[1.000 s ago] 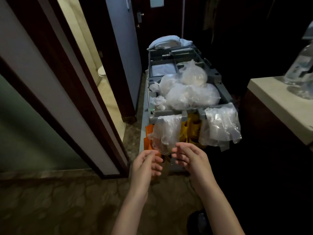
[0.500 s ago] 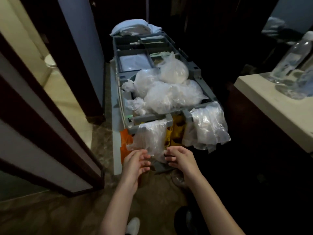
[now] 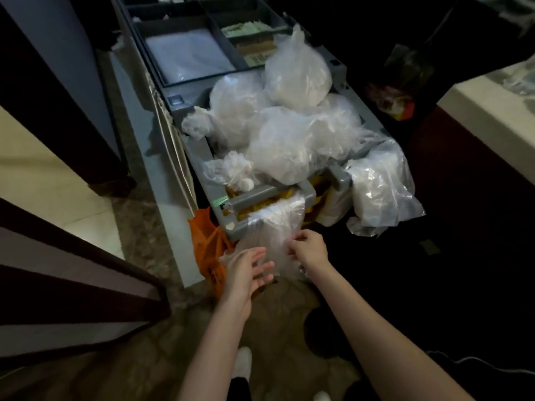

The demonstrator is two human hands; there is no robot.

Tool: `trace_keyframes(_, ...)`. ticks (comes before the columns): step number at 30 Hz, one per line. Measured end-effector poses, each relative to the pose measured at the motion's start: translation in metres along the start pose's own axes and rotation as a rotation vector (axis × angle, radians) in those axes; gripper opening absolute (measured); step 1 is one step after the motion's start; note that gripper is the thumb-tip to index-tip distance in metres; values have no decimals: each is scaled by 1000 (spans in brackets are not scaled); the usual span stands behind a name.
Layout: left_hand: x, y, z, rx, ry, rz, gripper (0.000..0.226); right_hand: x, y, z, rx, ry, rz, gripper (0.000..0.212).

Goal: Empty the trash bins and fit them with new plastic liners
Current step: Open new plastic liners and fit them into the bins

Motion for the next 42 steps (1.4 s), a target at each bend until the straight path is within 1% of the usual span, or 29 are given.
trace_keyframes(3, 1, -9, -5, -11, -27, -13, 20, 5, 12, -2, 62, -66, -15, 15)
trace_keyframes(5, 2, -10, -3, -41, -40, -24, 20, 1, 30, -12, 85, -107, -59, 18)
trace_keyframes(9, 0, 1, 16, -144, -65, -53, 19, -27, 79, -43, 33, -147, -174, 21)
trace_keyframes(12, -1, 16, 33, -224, -42, -38, 18, -49, 116, -75, -5, -205, -221, 14)
trace_keyframes(14, -3, 31, 47, -299, -30, -44, 20, -55, 141, -98, -23, -265, -235, 13)
trace_keyframes(16, -3, 53, 64, -406, -64, -38, 23, -54, 165, -123, -1, -320, -249, 16)
trace_keyframes(18, -1, 78, 83, -514, -111, -1, 24, -49, 187, -146, 60, -358, -264, 15)
trace_keyframes(21, -2, 116, 112, -653, -208, 122, 19, -30, 212, -179, 184, -426, -269, 10)
trace_keyframes(24, -22, 159, 144, -746, -305, 208, 14, 9, 246, -222, 329, -520, -251, 10)
trace_keyframes(27, -53, 194, 170, -717, -302, 209, 15, 67, 293, -282, 498, -607, -209, 12)
trace_keyframes(30, -100, 229, 193, -717, -318, 216, 16, 136, 352, -348, 676, -645, -149, 14)
trace_keyframes(33, -164, 269, 215, -739, -297, 153, 23, 199, 411, -399, 768, -644, -108, 14)
trace_keyframes(34, -187, 285, 223, -754, -284, 124, 23, 219, 429, -413, 788, -649, -91, 14)
trace_keyframes(37, -254, 340, 239, -848, -283, 54, 23, 279, 489, -442, 881, -716, -8, 13)
trace_keyframes(40, -317, 404, 247, -1031, -323, -29, 36, 332, 542, -465, 979, -839, 59, 11)
trace_keyframes(42, -355, 446, 248, -1138, -400, -36, 46, 360, 570, -478, 1036, -919, 80, 11)
Point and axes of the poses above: each hand's wrist, its own y-axis away from the middle knuckle, its own z-axis out of the palm, x = y × z, the point moved 7 cm from there along -y, towards the middle knuckle
